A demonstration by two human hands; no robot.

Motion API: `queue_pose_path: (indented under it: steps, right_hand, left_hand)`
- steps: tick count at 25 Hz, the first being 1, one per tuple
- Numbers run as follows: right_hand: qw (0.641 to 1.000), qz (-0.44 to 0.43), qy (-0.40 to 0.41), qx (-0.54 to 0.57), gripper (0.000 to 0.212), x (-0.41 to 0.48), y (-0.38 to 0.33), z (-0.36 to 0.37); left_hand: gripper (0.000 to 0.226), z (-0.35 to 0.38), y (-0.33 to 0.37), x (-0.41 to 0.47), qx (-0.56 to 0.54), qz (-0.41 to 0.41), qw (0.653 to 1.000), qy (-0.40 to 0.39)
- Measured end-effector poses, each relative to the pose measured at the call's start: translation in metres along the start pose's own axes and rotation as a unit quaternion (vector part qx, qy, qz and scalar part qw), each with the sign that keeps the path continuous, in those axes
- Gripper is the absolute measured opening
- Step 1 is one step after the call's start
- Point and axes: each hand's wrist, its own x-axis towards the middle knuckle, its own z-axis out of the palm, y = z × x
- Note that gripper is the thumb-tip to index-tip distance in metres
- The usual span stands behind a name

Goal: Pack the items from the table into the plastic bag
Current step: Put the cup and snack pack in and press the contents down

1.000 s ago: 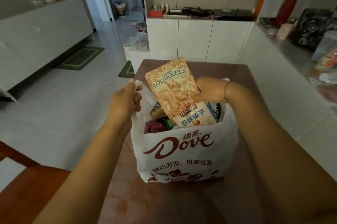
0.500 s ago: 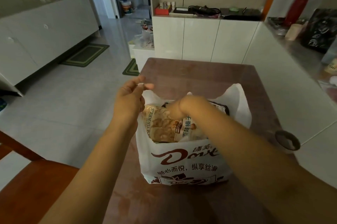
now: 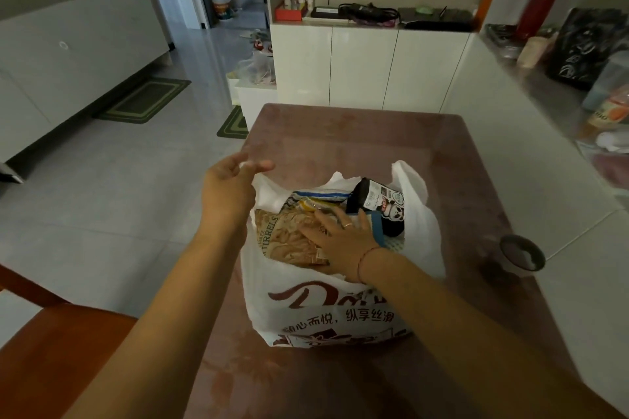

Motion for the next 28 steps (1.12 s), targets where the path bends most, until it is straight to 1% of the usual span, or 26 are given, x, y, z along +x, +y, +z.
queue_pose_path:
  steps: [2, 4, 6, 7, 8, 9, 10, 11, 12, 13, 14, 15, 16, 18, 19, 20, 21, 22, 23, 24, 26, 28]
  right_hand:
    - [1.0, -0.007, -0.012, 0.007, 0.079, 0.003, 0.002, 0.0]
    - [0.999, -0.009, -0.006, 0.032, 0.08, 0.001, 0.002, -0.007]
    - [0.993, -0.029, 0.037, 0.111, 0.076, -0.009, 0.006, -0.018]
    - [0.98, -0.046, 0.081, 0.176, 0.072, -0.017, 0.01, -0.025]
    - [0.956, -0.06, 0.142, 0.248, 0.067, -0.028, 0.016, -0.031]
    - [0.925, -0.059, 0.219, 0.304, 0.061, -0.039, 0.025, -0.035]
    - [0.892, -0.037, 0.307, 0.331, 0.054, -0.05, 0.036, -0.037]
    - [0.857, 0.002, 0.393, 0.335, 0.048, -0.059, 0.049, -0.035]
    - [0.822, 0.054, 0.461, 0.329, 0.041, -0.067, 0.064, -0.03]
    - [0.792, 0.111, 0.504, 0.327, 0.036, -0.074, 0.079, -0.021]
    - [0.77, 0.167, 0.523, 0.326, 0.034, -0.079, 0.094, -0.01]
    - [0.757, 0.218, 0.524, 0.323, 0.037, -0.084, 0.108, 0.003]
    - [0.755, 0.261, 0.51, 0.318, 0.043, -0.086, 0.121, 0.019]
    - [0.775, 0.341, 0.442, 0.298, 0.061, -0.091, 0.148, 0.051]
    - [0.787, 0.379, 0.395, 0.283, 0.072, -0.093, 0.16, 0.066]
    - [0.796, 0.413, 0.353, 0.269, 0.081, -0.094, 0.171, 0.08]
    - [0.796, 0.444, 0.322, 0.257, 0.088, -0.097, 0.182, 0.093]
    - [0.79, 0.471, 0.301, 0.25, 0.093, -0.099, 0.193, 0.105]
    - [0.779, 0.496, 0.288, 0.253, 0.096, -0.102, 0.203, 0.115]
    - [0.768, 0.515, 0.276, 0.263, 0.098, -0.104, 0.212, 0.123]
    - [0.751, 0.536, 0.257, 0.289, 0.101, -0.106, 0.227, 0.136]
    - [0.744, 0.54, 0.255, 0.301, 0.1, -0.104, 0.235, 0.144]
  left_hand:
    - [0.021, 0.005, -0.001, -0.002, -0.006, 0.008, 1.0, -0.002]
    - [0.03, 0.008, -0.003, -0.003, 0.014, 0.017, 1.0, -0.008]
    - [0.031, 0.009, -0.004, -0.004, 0.034, 0.043, 0.998, -0.016]
    - [0.03, 0.009, -0.004, -0.004, 0.039, 0.053, 0.998, -0.016]
    - [0.03, 0.011, -0.006, -0.003, 0.044, 0.059, 0.997, -0.013]
    - [0.03, 0.013, -0.007, -0.002, 0.053, 0.063, 0.997, -0.01]
    - [0.032, 0.016, -0.009, -0.001, 0.063, 0.065, 0.996, -0.005]
    - [0.034, 0.018, -0.01, -0.001, 0.073, 0.065, 0.995, -0.003]
    - [0.035, 0.022, -0.012, -0.001, 0.082, 0.065, 0.995, -0.002]
    - [0.037, 0.027, -0.014, -0.002, 0.092, 0.064, 0.994, 0.001]
    - [0.039, 0.032, -0.016, -0.003, 0.106, 0.067, 0.992, 0.011]
    - [0.042, 0.036, -0.018, -0.004, 0.136, 0.078, 0.987, 0.031]
    - [0.045, 0.041, -0.02, -0.006, 0.185, 0.105, 0.975, 0.064]
    - [0.051, 0.053, -0.02, -0.016, 0.279, 0.203, 0.929, 0.135]
    - [0.051, 0.06, -0.019, -0.022, 0.296, 0.259, 0.909, 0.142]
    - [0.049, 0.068, -0.019, -0.028, 0.301, 0.304, 0.897, 0.116]
    - [0.045, 0.08, -0.02, -0.034, 0.305, 0.332, 0.89, 0.062]
    - [0.04, 0.092, -0.024, -0.039, 0.316, 0.336, 0.887, -0.005]
    - [0.037, 0.104, -0.029, -0.044, 0.332, 0.317, 0.886, -0.066]
    - [0.035, 0.114, -0.035, -0.048, 0.346, 0.291, 0.885, -0.11]
    - [0.034, 0.127, -0.046, -0.053, 0.357, 0.254, 0.886, -0.154]
    - [0.035, 0.127, -0.053, -0.053, 0.358, 0.24, 0.888, -0.164]
